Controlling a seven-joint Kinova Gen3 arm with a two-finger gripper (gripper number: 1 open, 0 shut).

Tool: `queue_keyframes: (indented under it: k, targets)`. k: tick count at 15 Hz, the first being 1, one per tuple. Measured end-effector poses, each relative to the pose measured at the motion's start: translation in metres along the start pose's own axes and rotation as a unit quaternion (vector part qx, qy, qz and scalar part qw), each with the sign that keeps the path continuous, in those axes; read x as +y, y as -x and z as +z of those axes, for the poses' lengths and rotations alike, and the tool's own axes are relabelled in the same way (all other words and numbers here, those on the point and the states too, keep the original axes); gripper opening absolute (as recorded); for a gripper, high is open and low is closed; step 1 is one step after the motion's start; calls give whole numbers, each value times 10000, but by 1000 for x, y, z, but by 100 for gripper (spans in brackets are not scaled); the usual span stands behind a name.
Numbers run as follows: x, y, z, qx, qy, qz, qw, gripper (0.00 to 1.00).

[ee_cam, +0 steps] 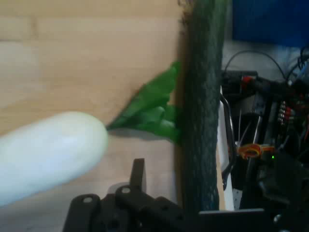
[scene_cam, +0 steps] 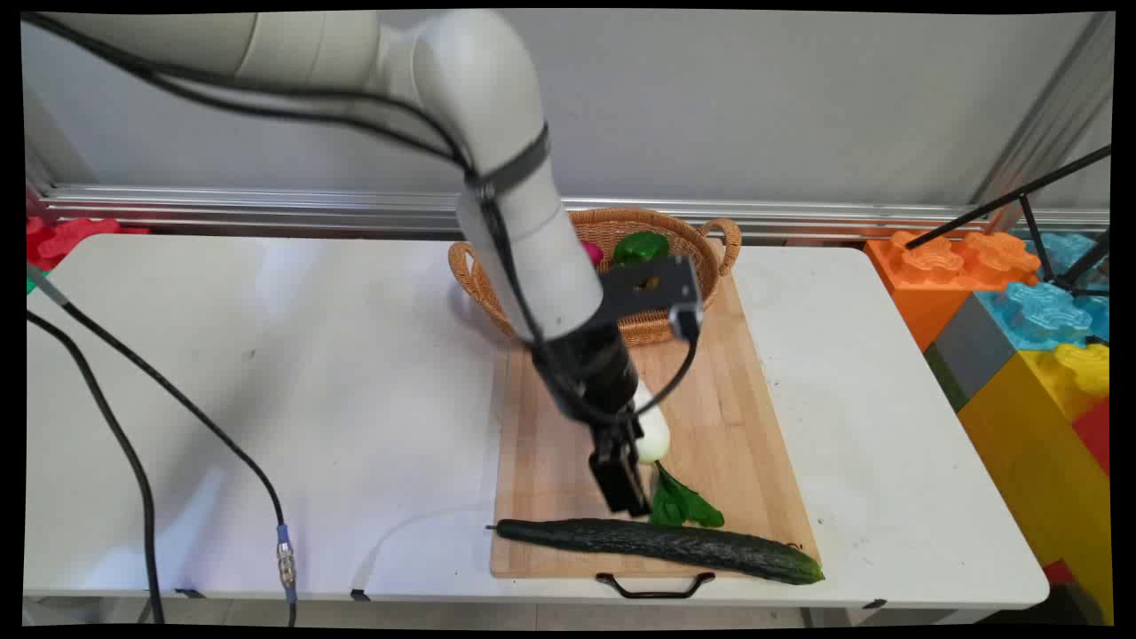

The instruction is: Pick up the cucumber from the cutting board

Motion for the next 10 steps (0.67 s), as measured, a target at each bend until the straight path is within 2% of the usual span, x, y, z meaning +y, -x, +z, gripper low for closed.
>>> queue_keyframes:
  k: [10]
  targets:
    - [11,30,58,-210,-180,370,9989,100]
